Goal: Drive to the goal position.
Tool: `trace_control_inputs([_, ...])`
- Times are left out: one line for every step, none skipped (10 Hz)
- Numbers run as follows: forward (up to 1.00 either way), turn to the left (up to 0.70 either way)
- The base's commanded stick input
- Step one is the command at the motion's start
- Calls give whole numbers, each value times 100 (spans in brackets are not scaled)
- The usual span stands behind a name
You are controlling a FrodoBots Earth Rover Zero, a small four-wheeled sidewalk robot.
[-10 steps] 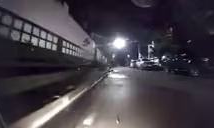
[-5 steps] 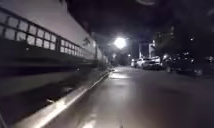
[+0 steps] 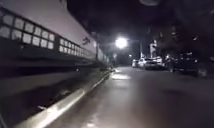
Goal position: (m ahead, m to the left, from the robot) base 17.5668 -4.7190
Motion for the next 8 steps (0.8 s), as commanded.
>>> trace_control_inputs([50,0])
trace_control_inputs([50,0])
trace_control_inputs([50,-3])
trace_control_inputs([50,-10])
trace_control_inputs([50,-21])
trace_control_inputs([50,-39])
trace_control_inputs([50,-50])
trace_control_inputs([50,-41])
